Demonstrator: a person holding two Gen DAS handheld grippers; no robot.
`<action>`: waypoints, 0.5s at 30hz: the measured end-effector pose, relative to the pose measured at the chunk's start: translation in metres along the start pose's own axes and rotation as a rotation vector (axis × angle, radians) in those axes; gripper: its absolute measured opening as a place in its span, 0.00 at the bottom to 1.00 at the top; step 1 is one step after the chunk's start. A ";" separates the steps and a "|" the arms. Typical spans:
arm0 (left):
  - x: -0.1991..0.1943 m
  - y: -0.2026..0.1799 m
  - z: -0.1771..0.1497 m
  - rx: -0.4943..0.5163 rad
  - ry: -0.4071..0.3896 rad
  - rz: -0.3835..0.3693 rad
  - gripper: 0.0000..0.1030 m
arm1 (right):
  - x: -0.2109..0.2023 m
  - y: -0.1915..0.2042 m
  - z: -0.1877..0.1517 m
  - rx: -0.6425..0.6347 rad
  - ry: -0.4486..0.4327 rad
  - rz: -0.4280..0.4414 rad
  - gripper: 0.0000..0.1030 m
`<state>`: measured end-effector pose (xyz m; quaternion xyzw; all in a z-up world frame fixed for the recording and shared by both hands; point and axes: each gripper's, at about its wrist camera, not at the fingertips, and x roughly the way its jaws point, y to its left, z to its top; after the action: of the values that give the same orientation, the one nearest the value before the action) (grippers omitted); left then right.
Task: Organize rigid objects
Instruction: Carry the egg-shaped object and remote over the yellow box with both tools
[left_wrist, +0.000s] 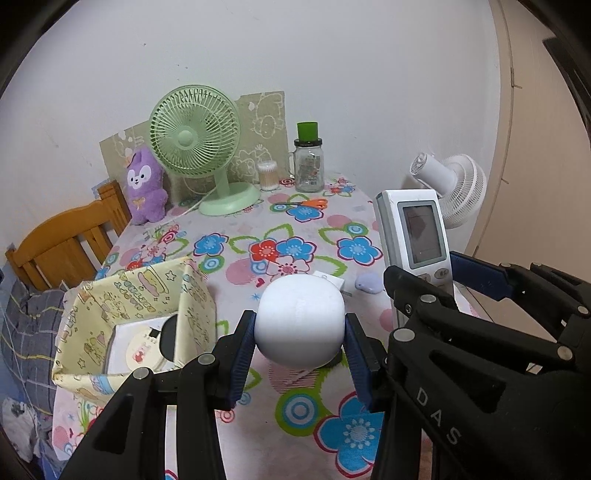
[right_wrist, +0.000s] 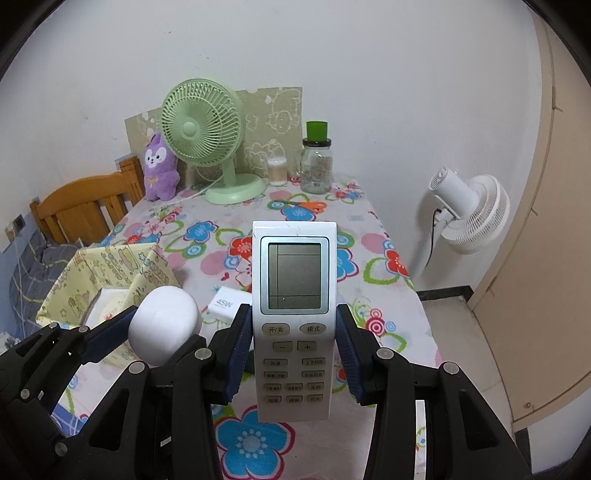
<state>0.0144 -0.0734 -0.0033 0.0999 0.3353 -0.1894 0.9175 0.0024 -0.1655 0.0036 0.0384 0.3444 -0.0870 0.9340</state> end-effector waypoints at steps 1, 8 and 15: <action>0.000 0.002 0.001 0.001 -0.001 0.004 0.46 | 0.001 0.002 0.002 -0.005 -0.001 -0.001 0.46; 0.005 0.021 0.004 -0.005 0.009 0.026 0.46 | 0.011 0.017 0.010 -0.015 0.006 0.023 0.46; 0.011 0.043 0.007 -0.015 0.019 0.041 0.46 | 0.021 0.037 0.017 -0.030 0.014 0.042 0.46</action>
<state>0.0440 -0.0396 -0.0034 0.1016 0.3433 -0.1671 0.9186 0.0357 -0.1338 0.0036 0.0320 0.3512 -0.0621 0.9337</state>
